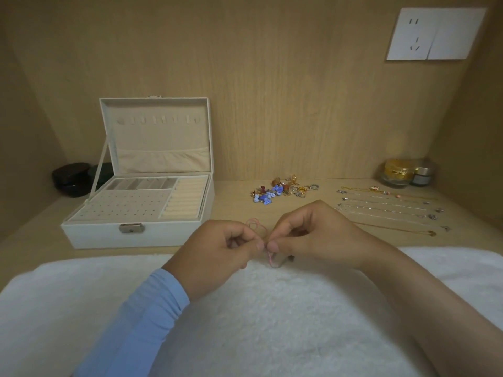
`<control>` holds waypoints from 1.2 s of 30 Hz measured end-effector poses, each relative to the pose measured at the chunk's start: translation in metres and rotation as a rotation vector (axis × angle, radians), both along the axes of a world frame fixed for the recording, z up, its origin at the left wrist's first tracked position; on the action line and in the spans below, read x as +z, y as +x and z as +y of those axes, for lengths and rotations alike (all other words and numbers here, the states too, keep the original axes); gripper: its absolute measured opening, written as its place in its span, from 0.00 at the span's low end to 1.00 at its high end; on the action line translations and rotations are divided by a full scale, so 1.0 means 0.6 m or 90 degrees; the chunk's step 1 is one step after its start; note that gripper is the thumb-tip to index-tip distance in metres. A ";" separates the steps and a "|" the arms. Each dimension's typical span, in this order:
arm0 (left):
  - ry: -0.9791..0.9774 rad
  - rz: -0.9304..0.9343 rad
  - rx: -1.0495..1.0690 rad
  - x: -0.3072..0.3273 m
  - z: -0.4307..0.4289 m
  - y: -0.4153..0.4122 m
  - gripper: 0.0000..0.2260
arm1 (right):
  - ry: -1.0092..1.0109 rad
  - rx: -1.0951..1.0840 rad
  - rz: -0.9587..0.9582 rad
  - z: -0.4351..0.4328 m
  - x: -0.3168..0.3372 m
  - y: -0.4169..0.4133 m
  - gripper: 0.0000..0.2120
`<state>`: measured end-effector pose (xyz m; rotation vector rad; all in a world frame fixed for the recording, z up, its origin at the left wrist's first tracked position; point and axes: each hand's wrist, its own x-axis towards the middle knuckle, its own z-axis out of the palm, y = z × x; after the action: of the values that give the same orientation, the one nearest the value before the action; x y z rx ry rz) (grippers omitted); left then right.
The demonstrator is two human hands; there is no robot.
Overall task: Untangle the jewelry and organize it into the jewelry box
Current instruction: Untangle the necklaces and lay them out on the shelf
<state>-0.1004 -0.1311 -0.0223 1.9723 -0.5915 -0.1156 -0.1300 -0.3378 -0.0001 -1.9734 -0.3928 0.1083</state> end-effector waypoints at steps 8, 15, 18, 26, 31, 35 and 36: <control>-0.002 0.049 -0.020 0.003 -0.003 -0.003 0.10 | -0.072 -0.012 -0.092 0.008 -0.010 0.000 0.08; -0.036 0.105 -0.021 0.010 -0.004 -0.003 0.10 | -0.026 -0.030 -0.094 0.009 -0.012 0.004 0.09; -0.031 0.099 -0.012 0.009 -0.006 -0.001 0.14 | 0.022 -0.038 -0.031 0.013 -0.008 0.005 0.11; -0.083 0.084 0.029 0.012 -0.009 -0.005 0.10 | 0.010 -0.009 0.101 0.026 -0.019 0.000 0.13; -0.065 0.029 0.032 0.015 -0.013 -0.012 0.07 | 0.032 -0.017 0.021 0.017 -0.015 0.004 0.14; -0.094 0.032 0.024 0.022 -0.017 -0.019 0.07 | 0.084 -0.037 -0.039 0.008 -0.011 0.009 0.11; -0.097 0.032 0.024 0.024 -0.018 -0.021 0.07 | 0.098 -0.039 -0.043 0.007 -0.011 0.010 0.12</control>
<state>-0.1130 -0.1416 -0.0077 1.8264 -0.5152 -0.0930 -0.1241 -0.3333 -0.0068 -1.8386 -0.3733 -0.0270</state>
